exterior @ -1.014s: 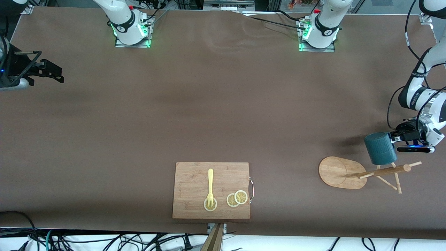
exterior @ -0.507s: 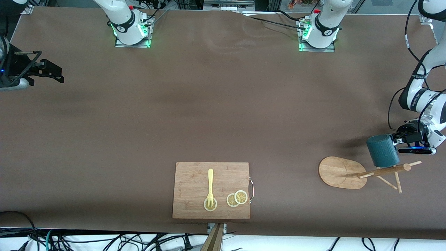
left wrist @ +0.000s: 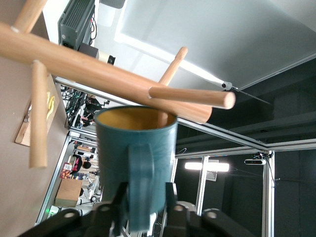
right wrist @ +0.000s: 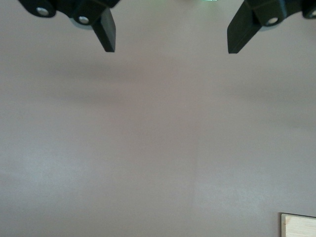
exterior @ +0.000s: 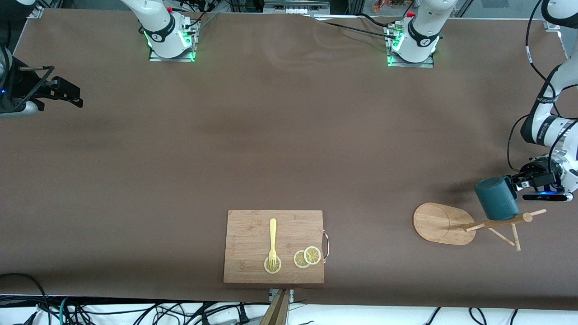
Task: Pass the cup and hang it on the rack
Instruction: 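Lower the mug handle onto a rack peg with the left gripper, then open the left gripper and pull it away from the handle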
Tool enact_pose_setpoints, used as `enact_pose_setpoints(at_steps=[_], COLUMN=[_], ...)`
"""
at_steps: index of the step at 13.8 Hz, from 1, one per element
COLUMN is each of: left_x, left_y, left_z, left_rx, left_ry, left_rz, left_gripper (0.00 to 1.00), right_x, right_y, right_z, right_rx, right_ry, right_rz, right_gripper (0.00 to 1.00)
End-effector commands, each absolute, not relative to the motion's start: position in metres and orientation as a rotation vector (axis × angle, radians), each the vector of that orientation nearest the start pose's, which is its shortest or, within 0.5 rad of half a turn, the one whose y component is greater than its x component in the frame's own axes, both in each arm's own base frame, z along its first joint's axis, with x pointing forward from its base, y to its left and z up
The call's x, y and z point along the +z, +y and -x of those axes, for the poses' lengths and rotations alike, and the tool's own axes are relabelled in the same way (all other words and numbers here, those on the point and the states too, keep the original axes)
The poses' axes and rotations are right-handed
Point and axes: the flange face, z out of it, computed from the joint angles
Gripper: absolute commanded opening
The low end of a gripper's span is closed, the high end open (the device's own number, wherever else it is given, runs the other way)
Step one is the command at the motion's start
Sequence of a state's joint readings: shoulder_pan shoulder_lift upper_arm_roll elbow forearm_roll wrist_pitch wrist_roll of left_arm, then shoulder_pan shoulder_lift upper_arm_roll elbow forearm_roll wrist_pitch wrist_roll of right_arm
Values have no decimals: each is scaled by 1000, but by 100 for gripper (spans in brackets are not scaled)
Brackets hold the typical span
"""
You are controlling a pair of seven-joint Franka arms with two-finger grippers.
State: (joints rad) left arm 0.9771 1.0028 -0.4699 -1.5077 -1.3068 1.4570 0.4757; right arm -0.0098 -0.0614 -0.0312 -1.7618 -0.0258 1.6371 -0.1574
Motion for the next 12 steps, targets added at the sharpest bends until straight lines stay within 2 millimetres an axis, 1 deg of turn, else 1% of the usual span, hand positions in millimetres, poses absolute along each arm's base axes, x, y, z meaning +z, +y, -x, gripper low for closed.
enact_pose_setpoints(at_steps=[1, 3, 4, 5, 7, 9, 10, 12], left_x=[192, 195, 200, 209, 233, 245, 253, 279], left_y=[284, 288, 291, 301, 308, 318, 324, 337], left_z=[-607, -605, -603, -597, -590, -583, -578, -567], left_rx=[90, 92, 84, 86, 110, 133, 126, 117], left_ry=[454, 450, 434, 421, 341, 322, 304, 266], left_rz=[-1205, -1221, -1269, -1326, -1465, -1507, -1565, -1682], left_gripper=[100, 100, 100, 100, 100, 100, 100, 100], right_x=[580, 580, 580, 580, 581, 582, 582, 582], right_y=[-24, -24, -24, -24, -24, -24, -24, -24], right_z=[-533, -533, -533, -533, -533, -533, -533, -533], right_rx=[102, 102, 102, 102, 98, 97, 100, 97], right_ry=[-170, -168, -170, -170, -168, -170, -170, -170], right_rz=[3137, 3137, 3137, 3137, 3139, 3138, 3138, 3138], right_gripper=[100, 100, 100, 100, 100, 100, 100, 100])
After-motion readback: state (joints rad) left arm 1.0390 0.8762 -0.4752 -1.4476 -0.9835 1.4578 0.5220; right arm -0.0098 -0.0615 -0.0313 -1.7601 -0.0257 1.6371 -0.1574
